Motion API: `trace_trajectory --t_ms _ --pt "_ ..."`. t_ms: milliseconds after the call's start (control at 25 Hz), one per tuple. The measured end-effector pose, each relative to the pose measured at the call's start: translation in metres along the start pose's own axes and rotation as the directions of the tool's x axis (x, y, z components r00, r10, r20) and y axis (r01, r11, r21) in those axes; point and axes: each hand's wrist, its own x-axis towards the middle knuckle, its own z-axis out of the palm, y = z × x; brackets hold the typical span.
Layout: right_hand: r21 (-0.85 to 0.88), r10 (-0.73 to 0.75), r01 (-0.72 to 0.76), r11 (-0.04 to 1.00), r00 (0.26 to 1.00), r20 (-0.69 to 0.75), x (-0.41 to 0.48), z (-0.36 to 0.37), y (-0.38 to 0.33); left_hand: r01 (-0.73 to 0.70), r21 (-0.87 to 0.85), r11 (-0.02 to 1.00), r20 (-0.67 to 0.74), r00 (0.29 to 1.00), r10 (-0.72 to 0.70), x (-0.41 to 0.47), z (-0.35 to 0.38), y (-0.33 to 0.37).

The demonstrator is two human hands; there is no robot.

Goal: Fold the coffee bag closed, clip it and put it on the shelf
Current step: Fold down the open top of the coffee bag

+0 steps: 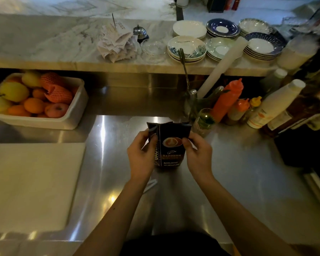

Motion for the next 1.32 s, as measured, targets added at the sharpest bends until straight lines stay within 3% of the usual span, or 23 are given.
trace_trajectory --t_ms 440,640,800,920,1080,1320 --pt "0.113 0.019 -0.030 0.993 0.995 0.096 -0.012 -0.048 0.010 0.064 0.080 0.995 -0.155 0.987 -0.051 -0.051 0.036 0.007" --pt "0.004 -0.028 0.027 1.000 1.000 0.010 -0.017 -0.043 0.000 0.058 0.041 0.997 -0.118 0.992 -0.053 -0.048 0.026 0.014" --pt "0.033 -0.021 0.022 0.999 1.000 -0.014 -0.015 -0.036 -0.013 0.050 0.082 0.995 -0.037 0.998 -0.047 -0.039 0.011 0.012" --pt "0.017 -0.069 0.069 0.997 0.997 0.030 -0.013 -0.031 -0.016 -0.032 0.153 0.988 0.020 0.999 0.029 -0.037 0.007 0.011" --pt "-0.086 -0.197 0.209 0.974 0.971 0.133 -0.004 -0.029 -0.017 -0.001 0.064 0.998 0.120 0.993 -0.006 -0.031 0.012 0.011" --pt "-0.123 -0.219 0.250 0.960 0.951 0.217 -0.002 -0.044 -0.014 -0.023 0.029 0.999 0.072 0.997 0.021 -0.039 0.020 0.014"
